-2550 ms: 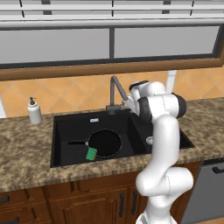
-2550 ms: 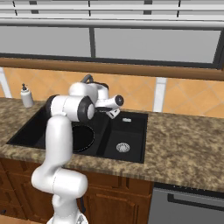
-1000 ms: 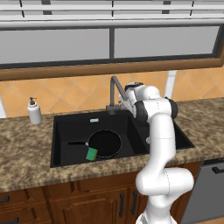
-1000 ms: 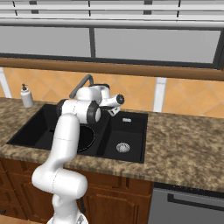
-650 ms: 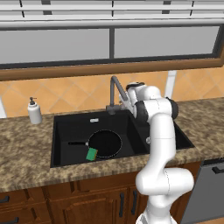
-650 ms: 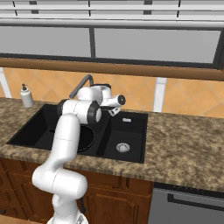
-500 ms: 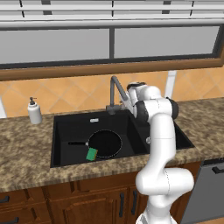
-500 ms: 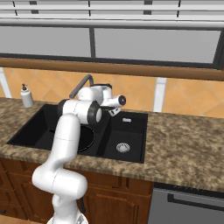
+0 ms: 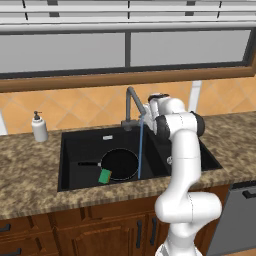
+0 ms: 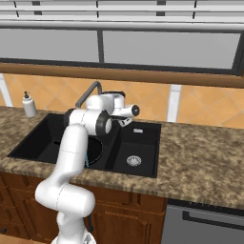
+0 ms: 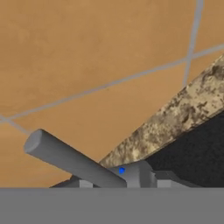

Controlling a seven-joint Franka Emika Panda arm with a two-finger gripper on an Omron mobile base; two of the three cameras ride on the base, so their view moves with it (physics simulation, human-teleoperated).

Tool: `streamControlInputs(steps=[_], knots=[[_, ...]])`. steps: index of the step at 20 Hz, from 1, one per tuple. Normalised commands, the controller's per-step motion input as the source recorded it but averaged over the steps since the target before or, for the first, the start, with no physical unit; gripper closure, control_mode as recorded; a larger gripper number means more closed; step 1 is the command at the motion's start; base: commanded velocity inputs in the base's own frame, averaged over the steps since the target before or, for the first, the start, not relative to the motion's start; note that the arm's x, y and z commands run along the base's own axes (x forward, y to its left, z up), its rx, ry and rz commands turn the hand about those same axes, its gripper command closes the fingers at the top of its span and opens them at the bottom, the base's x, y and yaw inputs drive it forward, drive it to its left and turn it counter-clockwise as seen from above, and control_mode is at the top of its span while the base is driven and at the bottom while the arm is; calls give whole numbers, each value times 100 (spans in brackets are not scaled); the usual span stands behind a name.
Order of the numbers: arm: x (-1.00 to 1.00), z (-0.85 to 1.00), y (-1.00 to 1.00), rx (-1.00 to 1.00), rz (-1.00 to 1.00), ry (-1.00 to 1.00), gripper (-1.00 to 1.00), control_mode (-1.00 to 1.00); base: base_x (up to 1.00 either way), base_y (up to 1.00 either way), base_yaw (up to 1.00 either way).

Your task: Pick the pan and sponge and place them into the sink. Then turn on the water.

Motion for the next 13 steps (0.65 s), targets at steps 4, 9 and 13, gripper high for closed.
streamControlInputs(steps=[4,9,13], knots=[[0,-37,-1,10,-7,7,100,-100,0,0,0],[0,-7,0,0,-1,1,100,-100,0,0,0],[0,0,0,0,0,0,100,-100,0,0,0]])
